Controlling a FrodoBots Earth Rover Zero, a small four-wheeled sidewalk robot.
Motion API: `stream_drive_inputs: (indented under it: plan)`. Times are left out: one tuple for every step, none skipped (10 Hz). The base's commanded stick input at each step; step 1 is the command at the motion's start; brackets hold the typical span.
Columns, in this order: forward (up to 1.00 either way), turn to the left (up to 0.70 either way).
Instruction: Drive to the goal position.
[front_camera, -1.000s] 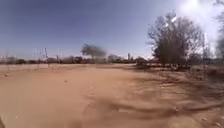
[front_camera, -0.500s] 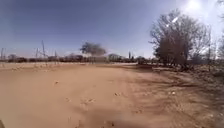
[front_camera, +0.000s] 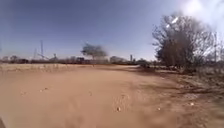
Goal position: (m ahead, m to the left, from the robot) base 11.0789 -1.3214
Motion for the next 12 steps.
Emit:
stream_drive_inputs:
  plan:
    - [1.00, 0.00]
    - [1.00, 0.00]
    - [1.00, 0.00]
    - [1.00, 0.00]
    - [1.00, 0.00]
    - [1.00, 0.00]
    - [1.00, 0.00]
    - [1.00, 0.00]
    - [1.00, 0.00]
    - [1.00, 0.00]
    - [1.00, 0.00]
    - [1.00, 0.00]
